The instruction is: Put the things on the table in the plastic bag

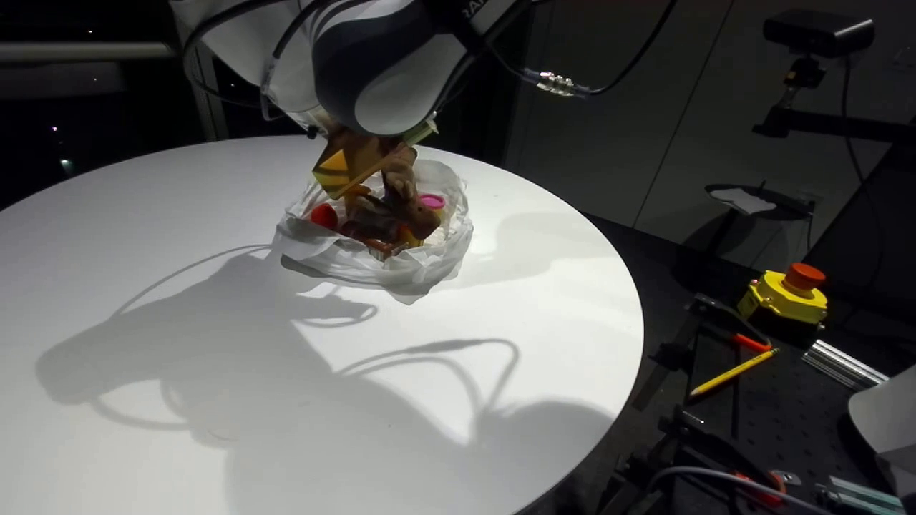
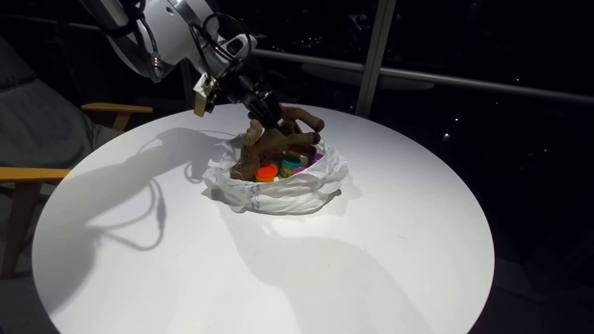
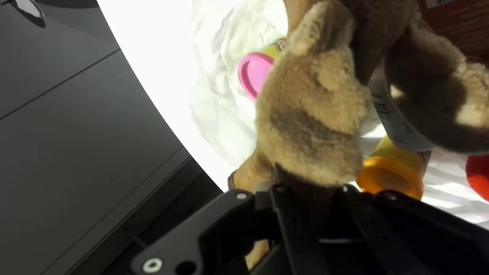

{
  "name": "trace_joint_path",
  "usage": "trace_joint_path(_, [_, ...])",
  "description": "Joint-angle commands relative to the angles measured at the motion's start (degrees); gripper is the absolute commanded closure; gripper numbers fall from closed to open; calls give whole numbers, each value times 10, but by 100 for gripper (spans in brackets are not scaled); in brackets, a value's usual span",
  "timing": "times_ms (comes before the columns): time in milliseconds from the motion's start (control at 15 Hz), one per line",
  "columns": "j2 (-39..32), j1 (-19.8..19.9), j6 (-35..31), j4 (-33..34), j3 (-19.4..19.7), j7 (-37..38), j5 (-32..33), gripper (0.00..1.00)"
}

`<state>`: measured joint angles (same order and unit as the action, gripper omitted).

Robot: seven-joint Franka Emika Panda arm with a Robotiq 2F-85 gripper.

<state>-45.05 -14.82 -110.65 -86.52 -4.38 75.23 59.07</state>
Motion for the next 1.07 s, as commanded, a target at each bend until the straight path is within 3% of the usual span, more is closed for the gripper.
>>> trace_joint_path(0, [4, -20, 17, 18, 8, -20, -11, 50])
trace_joint_path(467, [72, -31, 17, -54, 6, 22, -9, 1])
trace_joint_path(667, [144, -18, 7, -124, -8, 48, -42, 0])
trace_joint_path(1000, [286, 15, 30, -240, -46, -98, -239, 0])
